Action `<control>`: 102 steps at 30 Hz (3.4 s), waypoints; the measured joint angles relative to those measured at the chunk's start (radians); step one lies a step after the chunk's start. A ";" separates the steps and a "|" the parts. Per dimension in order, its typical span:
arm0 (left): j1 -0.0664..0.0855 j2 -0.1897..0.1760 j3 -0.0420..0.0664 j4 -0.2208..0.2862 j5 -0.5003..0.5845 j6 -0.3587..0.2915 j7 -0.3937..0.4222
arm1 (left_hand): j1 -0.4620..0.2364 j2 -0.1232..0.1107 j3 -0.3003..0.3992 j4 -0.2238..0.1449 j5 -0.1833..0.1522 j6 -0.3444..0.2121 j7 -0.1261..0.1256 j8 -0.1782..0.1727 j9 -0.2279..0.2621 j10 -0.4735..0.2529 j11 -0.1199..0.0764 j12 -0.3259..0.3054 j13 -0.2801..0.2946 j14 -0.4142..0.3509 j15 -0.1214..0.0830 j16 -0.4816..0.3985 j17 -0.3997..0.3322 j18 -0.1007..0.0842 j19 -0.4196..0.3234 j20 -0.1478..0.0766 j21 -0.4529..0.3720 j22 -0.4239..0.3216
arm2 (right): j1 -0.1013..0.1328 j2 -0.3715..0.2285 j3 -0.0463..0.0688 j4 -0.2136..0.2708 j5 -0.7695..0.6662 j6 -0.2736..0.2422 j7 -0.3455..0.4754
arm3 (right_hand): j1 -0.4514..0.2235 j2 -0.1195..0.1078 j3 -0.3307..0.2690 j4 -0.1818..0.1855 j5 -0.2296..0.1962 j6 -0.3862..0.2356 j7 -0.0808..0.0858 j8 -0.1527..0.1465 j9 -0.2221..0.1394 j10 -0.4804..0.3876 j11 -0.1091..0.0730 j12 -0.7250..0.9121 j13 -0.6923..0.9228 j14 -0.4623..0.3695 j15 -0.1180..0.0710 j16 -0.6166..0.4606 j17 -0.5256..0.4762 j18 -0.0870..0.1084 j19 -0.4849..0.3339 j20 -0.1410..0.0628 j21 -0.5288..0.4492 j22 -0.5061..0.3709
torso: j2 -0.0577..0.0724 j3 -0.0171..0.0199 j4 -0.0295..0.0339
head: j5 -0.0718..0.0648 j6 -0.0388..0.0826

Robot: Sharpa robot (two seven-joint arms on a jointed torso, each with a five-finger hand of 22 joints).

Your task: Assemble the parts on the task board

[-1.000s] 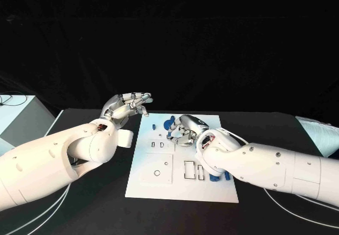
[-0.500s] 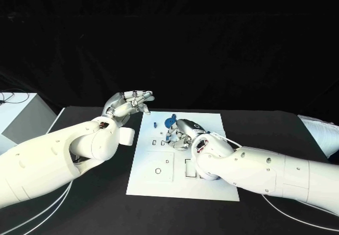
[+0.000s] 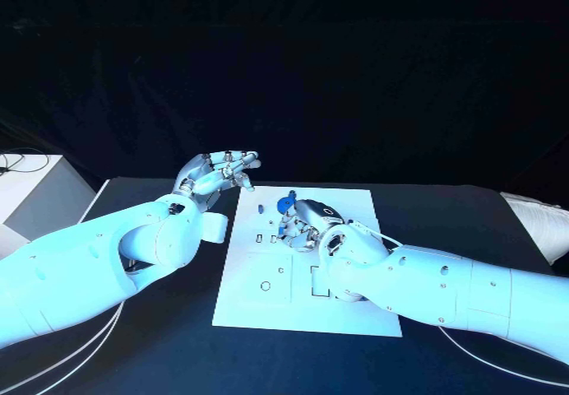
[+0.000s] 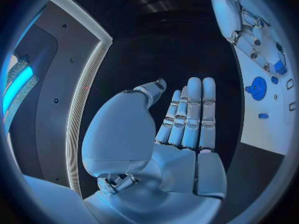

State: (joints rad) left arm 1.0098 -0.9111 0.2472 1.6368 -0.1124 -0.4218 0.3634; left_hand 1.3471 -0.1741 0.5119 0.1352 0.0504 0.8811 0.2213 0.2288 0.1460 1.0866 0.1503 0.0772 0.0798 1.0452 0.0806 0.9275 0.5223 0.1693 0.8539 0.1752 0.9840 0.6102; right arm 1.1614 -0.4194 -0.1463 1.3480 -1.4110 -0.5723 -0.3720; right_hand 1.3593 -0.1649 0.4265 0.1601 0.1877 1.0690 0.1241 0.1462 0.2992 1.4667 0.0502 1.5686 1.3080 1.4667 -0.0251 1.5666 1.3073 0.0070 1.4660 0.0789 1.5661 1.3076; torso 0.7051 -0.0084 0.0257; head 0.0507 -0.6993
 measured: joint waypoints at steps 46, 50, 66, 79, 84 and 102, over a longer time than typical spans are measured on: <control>0.000 0.007 0.000 -0.008 0.000 0.002 -0.001 | 0.000 0.000 0.000 0.000 0.000 0.000 0.000 0.000 0.000 0.000 0.000 0.000 0.000 0.000 0.000 0.000 0.000 0.000 0.000 0.000 0.000 0.000 | -0.022 0.027 -0.009 -0.044 -0.020 -0.003 0.003 | -0.022 -0.022 -0.003 -0.003 0.006 -0.020 0.009 -0.003 0.000 0.000 0.000 0.000 0.000 0.000 0.000 0.000 0.001 0.000 0.000 0.000 0.000 0.000 | 0.000 0.0009 -0.0012 | 0.008 -0.011; -0.001 0.006 0.000 -0.008 0.000 0.002 -0.001 | 0.000 0.000 0.000 0.000 0.000 0.000 0.000 0.000 0.000 0.000 0.000 0.000 0.000 0.000 0.000 0.000 0.000 0.000 0.000 0.000 0.000 0.000 | -0.023 0.027 -0.010 -0.045 -0.019 -0.003 0.005 | -0.027 -0.027 -0.003 -0.002 0.006 -0.030 0.015 -0.008 -0.002 0.000 0.000 0.000 -0.001 0.000 0.000 0.000 0.001 0.000 0.000 0.000 0.000 0.000 | 0.000 0.0008 -0.0012 | 0.008 -0.011; -0.001 0.006 0.000 -0.009 0.000 0.002 -0.002 | 0.000 0.000 0.000 0.000 0.000 0.000 0.000 0.000 0.001 0.000 0.000 0.000 0.001 -0.004 -0.004 0.000 -0.002 0.000 -0.005 0.005 0.005 0.003 | -0.024 0.027 -0.011 -0.051 -0.009 -0.004 0.024 | -0.049 -0.049 -0.035 0.015 -0.017 -0.081 0.031 -0.031 -0.011 0.000 0.014 -0.028 -0.001 0.000 0.014 0.000 0.000 0.000 0.000 0.015 0.000 0.000 | 0.000 0.0010 -0.0011 | 0.007 -0.012; -0.001 0.006 0.000 -0.011 0.000 0.003 -0.002 | 0.000 0.000 0.000 0.000 0.000 0.000 0.000 0.000 0.001 0.000 0.000 0.000 0.001 -0.004 -0.004 0.000 -0.002 0.000 -0.005 0.005 0.005 0.003 | -0.024 0.022 -0.011 -0.046 0.001 -0.023 0.040 | -0.055 -0.055 -0.170 0.088 -0.107 -0.103 0.035 -0.037 -0.013 0.000 0.022 -0.041 -0.001 0.000 0.022 0.000 0.000 0.000 0.000 0.022 0.000 0.000 | 0.000 0.0012 -0.0006 | 0.006 -0.012; -0.003 0.010 0.000 -0.016 0.000 0.004 -0.003 | 0.000 0.000 0.000 0.000 0.000 0.000 0.000 0.000 0.001 0.000 0.000 0.000 0.001 -0.004 -0.004 0.000 -0.002 0.000 -0.005 0.005 0.005 0.003 | -0.024 0.002 -0.011 -0.025 0.008 -0.047 0.055 | -0.040 -0.048 -0.217 0.120 -0.109 -0.110 0.035 -0.037 -0.013 0.000 0.021 -0.041 -0.001 0.000 0.022 0.000 0.000 0.000 0.000 0.022 0.000 0.000 | 0.000 0.0012 0.0000 | 0.006 -0.010; 0.001 0.057 0.000 -0.122 -0.270 0.093 -0.302 | -0.065 0.000 -0.131 0.096 0.005 -0.101 -0.059 0.346 0.143 -0.060 -0.070 0.830 0.541 0.365 -0.060 0.524 0.711 -0.039 0.270 -0.048 0.326 0.376 | 0.037 -0.236 0.013 0.117 0.362 -0.121 0.511 | 0.057 -0.009 -0.171 0.097 0.043 -0.099 0.031 -0.006 -0.002 0.000 0.021 -0.041 0.000 0.000 0.022 0.000 0.000 0.000 0.000 0.022 0.000 0.000 | -0.038 0.0112 -0.0116 | 0.026 -0.007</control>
State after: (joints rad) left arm 1.0106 -0.8546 0.2472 1.5146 -0.3825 -0.3285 0.0610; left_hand 1.2817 -0.1737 0.3813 0.2310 0.0552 0.7797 0.1623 0.5752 0.2887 1.0266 0.0803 0.9074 0.6209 1.4101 0.0202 1.4519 1.2335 0.1306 1.1238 0.1273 1.3103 0.9859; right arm 1.1987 -0.6558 -0.1332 1.4646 -1.0487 -0.6932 0.1393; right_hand 1.4164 -0.1740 0.2560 0.2569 0.2306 0.9702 0.1554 0.1403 0.2976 1.4664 0.0716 1.5272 1.3081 1.4666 -0.0035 1.5665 1.3075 0.0070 1.4661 0.1006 1.5661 1.3074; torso 0.6672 0.0028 0.0141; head 0.0763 -0.7060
